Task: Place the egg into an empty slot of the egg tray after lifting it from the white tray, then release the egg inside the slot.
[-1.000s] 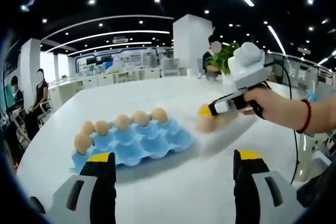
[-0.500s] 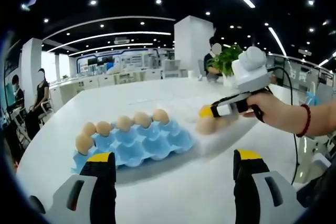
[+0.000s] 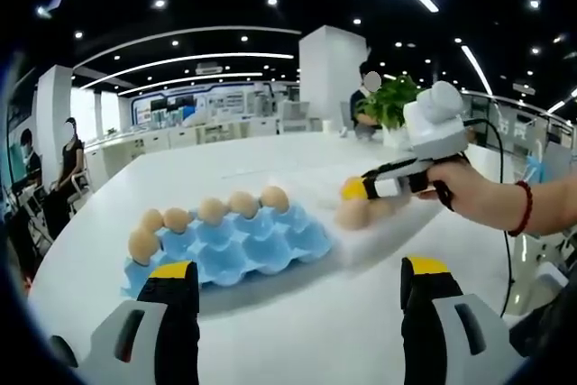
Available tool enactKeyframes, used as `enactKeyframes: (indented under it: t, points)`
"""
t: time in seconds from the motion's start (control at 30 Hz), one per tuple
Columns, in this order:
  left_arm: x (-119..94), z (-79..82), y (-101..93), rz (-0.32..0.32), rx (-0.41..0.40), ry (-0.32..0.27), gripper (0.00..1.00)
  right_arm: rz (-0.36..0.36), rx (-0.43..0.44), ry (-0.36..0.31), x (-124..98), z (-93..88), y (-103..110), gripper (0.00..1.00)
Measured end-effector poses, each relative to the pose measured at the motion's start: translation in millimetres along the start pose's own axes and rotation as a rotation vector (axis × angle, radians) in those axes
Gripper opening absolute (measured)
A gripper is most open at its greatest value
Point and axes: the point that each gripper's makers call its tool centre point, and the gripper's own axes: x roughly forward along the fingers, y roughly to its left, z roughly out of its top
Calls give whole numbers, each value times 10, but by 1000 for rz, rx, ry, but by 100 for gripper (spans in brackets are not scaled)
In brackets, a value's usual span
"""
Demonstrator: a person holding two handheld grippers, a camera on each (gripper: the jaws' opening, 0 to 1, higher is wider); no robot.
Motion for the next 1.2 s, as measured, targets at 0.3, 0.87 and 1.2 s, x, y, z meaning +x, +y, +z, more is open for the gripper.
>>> enactKeyframes:
  t: [0.3,0.87,1.2]
  points:
    - [-26,-3,53,12,1,2,94,22,20,-22,-16,3,16,26]
    - [-66,-27,-74,12,13,12,94,76,-19,-103,-32,75,68,26]
    - [-80,-30,-129,4,19,15,94,97,-11,91,65,-19,77,27]
